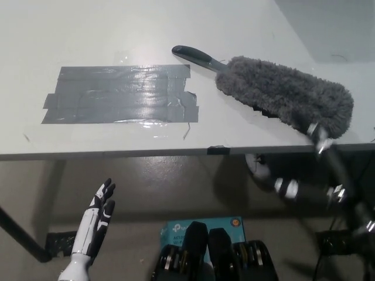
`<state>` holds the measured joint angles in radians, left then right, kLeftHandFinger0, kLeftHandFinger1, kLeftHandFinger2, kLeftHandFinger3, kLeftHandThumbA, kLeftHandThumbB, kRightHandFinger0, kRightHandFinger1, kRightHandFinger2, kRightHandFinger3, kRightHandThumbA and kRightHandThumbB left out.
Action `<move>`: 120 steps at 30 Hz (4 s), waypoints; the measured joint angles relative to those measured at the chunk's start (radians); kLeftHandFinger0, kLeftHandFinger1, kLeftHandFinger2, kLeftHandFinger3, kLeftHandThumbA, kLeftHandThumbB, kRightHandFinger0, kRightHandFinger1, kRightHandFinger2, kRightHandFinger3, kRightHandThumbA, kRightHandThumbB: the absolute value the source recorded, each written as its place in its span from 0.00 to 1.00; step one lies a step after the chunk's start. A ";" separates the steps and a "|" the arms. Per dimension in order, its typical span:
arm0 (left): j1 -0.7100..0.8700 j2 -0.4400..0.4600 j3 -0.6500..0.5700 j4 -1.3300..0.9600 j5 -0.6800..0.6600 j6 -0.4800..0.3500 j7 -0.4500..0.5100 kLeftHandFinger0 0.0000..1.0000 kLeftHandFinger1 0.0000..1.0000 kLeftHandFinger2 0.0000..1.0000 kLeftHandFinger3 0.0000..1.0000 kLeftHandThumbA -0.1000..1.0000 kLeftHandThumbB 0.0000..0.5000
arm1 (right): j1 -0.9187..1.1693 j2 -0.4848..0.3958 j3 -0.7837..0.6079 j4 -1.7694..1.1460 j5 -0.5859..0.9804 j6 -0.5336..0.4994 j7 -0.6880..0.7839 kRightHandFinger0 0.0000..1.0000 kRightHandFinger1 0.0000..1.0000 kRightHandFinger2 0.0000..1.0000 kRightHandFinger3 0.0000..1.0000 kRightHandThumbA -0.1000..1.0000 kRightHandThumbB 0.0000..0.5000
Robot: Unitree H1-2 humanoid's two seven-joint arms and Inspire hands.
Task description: A grey duster is kept infront of the robot in the middle of the table and the robot extends its right arm to grab the duster, picks it up and hands it to a person
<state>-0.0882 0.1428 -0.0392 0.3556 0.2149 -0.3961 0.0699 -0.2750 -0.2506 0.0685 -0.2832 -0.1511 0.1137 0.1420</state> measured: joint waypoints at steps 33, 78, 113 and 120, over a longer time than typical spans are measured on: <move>-0.020 0.006 -0.012 0.002 0.017 -0.038 0.025 0.94 1.00 1.00 1.00 1.00 0.40 | -0.729 -0.058 0.355 1.063 -0.339 0.286 0.117 1.00 1.00 1.00 1.00 1.00 1.00; -0.060 0.017 -0.014 0.003 0.031 -0.038 0.025 0.95 1.00 1.00 1.00 1.00 0.39 | -0.811 -0.033 0.364 1.336 -0.355 0.150 0.011 0.29 0.87 1.00 0.99 0.00 0.31; -0.080 0.018 -0.015 0.038 0.034 -0.036 0.023 0.94 1.00 1.00 1.00 1.00 0.37 | -0.600 -0.026 -0.053 1.069 0.114 0.248 0.345 0.00 0.58 0.97 1.00 0.00 0.37; -0.080 0.018 -0.015 0.043 0.034 -0.035 0.023 0.93 1.00 1.00 1.00 1.00 0.37 | -0.529 -0.011 -0.055 0.979 0.252 0.262 0.330 0.00 0.55 0.96 1.00 0.00 0.39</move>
<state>-0.1680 0.1608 -0.0543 0.3987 0.2491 -0.4310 0.0931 -0.8042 -0.2613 0.0130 0.6960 0.1010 0.3756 0.4720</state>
